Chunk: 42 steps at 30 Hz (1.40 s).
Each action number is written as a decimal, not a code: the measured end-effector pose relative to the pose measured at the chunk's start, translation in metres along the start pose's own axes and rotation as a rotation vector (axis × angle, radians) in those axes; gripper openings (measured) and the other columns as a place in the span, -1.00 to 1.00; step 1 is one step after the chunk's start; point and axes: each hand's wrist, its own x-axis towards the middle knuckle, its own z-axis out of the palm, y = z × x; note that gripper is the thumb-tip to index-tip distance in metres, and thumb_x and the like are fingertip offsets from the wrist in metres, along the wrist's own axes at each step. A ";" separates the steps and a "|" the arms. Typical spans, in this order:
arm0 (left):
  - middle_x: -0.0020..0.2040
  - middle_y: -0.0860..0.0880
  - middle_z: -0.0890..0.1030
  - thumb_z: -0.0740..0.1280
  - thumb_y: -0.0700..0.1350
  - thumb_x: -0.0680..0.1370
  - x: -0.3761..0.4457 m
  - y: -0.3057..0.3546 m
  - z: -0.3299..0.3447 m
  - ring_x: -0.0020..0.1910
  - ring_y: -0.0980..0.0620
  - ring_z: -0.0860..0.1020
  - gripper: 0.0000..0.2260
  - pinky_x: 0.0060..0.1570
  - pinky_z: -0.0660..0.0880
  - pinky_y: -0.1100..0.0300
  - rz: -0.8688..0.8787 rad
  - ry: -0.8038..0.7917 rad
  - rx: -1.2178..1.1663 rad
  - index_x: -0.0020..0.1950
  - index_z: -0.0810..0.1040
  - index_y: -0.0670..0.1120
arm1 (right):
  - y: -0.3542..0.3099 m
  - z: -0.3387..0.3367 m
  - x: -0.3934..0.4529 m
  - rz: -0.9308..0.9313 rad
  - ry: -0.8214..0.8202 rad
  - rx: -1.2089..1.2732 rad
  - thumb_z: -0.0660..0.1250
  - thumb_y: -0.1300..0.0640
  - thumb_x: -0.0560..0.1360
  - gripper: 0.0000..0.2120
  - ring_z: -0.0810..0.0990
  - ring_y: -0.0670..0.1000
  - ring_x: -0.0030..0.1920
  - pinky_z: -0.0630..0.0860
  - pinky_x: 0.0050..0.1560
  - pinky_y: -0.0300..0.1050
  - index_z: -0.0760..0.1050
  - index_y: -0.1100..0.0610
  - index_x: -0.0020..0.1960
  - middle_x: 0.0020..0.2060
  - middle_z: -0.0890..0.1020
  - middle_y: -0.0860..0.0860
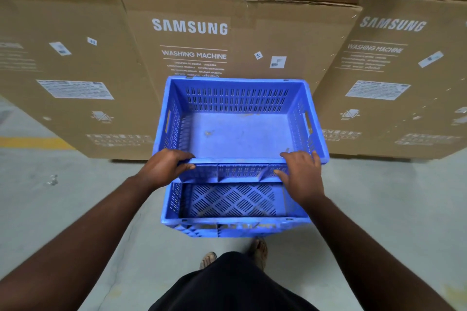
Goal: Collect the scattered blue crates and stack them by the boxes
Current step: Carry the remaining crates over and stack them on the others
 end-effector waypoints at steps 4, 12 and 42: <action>-0.06 -0.06 0.71 0.40 0.05 0.59 0.001 -0.005 -0.005 -0.11 -0.08 0.68 -0.75 -0.22 0.37 0.19 0.006 -0.065 -0.028 0.17 0.65 -0.05 | 0.000 -0.001 -0.005 0.071 0.029 0.106 0.16 -0.27 0.51 -0.59 0.61 0.18 0.04 0.35 0.17 0.10 0.62 -0.05 0.08 -0.07 0.66 -0.01; -0.03 -0.11 0.71 0.36 0.03 0.61 -0.005 -0.004 -0.001 -0.04 -0.17 0.65 -0.75 -0.18 0.36 0.16 0.034 -0.094 -0.010 0.20 0.62 -0.08 | -0.007 -0.015 0.004 0.116 -0.180 0.129 0.30 -0.30 0.53 -0.74 0.55 0.12 0.13 0.24 0.19 0.04 0.60 -0.18 0.05 0.02 0.66 -0.12; -0.03 0.03 0.68 0.34 0.09 0.60 -0.084 0.038 0.016 -0.02 -0.04 0.62 -0.74 -0.15 0.34 0.17 -0.090 -0.169 0.034 0.24 0.62 0.05 | -0.006 -0.041 -0.066 0.076 -0.374 0.203 0.29 -0.32 0.54 -0.73 0.48 0.07 0.16 0.28 0.12 0.07 0.48 -0.12 -0.11 -0.33 0.46 -0.18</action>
